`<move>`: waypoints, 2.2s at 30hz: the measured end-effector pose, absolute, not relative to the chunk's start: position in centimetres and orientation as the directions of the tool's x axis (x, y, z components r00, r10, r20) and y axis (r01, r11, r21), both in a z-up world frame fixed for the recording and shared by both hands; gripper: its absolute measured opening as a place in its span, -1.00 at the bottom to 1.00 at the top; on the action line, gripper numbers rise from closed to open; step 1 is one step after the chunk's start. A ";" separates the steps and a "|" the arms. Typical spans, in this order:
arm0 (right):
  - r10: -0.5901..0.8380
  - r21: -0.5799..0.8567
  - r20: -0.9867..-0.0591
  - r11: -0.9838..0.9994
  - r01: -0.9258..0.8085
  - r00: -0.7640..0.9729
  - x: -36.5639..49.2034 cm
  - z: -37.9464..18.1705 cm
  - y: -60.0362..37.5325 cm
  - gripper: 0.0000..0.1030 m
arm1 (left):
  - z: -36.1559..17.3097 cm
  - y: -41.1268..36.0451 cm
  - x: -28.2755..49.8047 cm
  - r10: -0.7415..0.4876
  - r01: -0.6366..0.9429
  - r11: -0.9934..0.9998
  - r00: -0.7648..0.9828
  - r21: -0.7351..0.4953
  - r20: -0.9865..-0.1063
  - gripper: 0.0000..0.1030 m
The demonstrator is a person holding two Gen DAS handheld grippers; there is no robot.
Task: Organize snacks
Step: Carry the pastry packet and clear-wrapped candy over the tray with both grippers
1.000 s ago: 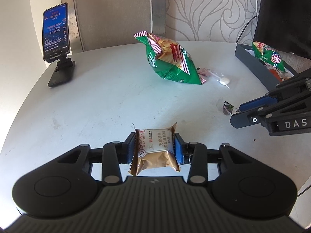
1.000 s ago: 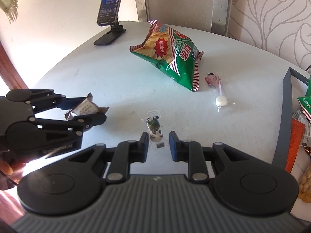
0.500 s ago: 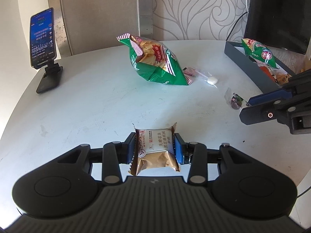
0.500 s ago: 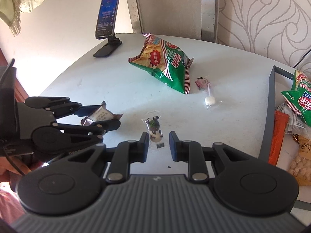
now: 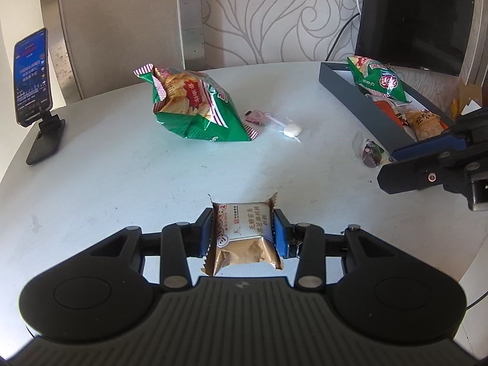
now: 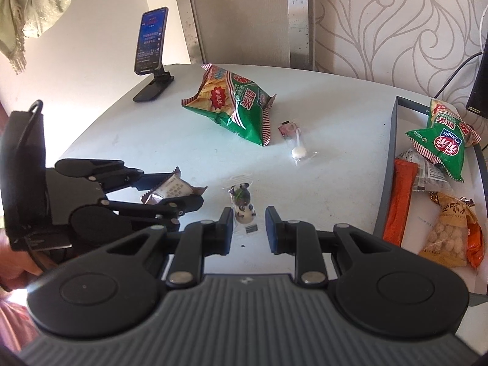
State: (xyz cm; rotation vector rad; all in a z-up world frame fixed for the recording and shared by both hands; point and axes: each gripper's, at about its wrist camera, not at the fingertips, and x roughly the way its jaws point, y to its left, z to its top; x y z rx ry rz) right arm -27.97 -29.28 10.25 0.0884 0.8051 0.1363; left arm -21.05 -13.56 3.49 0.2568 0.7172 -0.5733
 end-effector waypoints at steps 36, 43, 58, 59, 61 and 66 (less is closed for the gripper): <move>-0.072 0.098 -0.679 0.978 0.187 0.730 -33.6 12.2 -38.3 -0.50 | 6.6 -26.6 -23.5 -0.581 0.765 0.642 0.524 0.046 -0.622 -0.09; -0.101 0.095 -0.681 0.970 0.224 0.726 -34.3 12.2 -39.9 -0.50 | 6.8 -29.2 -23.8 -0.613 0.796 0.604 0.494 0.038 -0.617 -0.09; -0.169 0.067 -0.683 0.954 0.291 0.711 -34.6 12.3 -42.9 -0.50 | 6.2 -34.8 -23.5 -0.662 0.849 0.527 0.443 0.044 -0.604 -0.09; -0.173 0.064 -0.684 0.954 0.294 0.709 -34.6 12.2 -43.0 -0.50 | 6.1 -35.2 -23.4 -0.664 0.851 0.523 0.441 0.047 -0.604 -0.09; -0.181 0.059 -0.684 0.952 0.301 0.706 -34.4 12.2 -43.4 -0.50 | 5.9 -35.9 -23.2 -0.668 0.857 0.513 0.435 0.049 -0.604 -0.09; -0.206 0.025 -0.683 0.952 0.305 0.700 -33.5 12.1 -44.2 -0.51 | 5.3 -37.4 -22.5 -0.674 0.867 0.496 0.423 0.053 -0.605 -0.09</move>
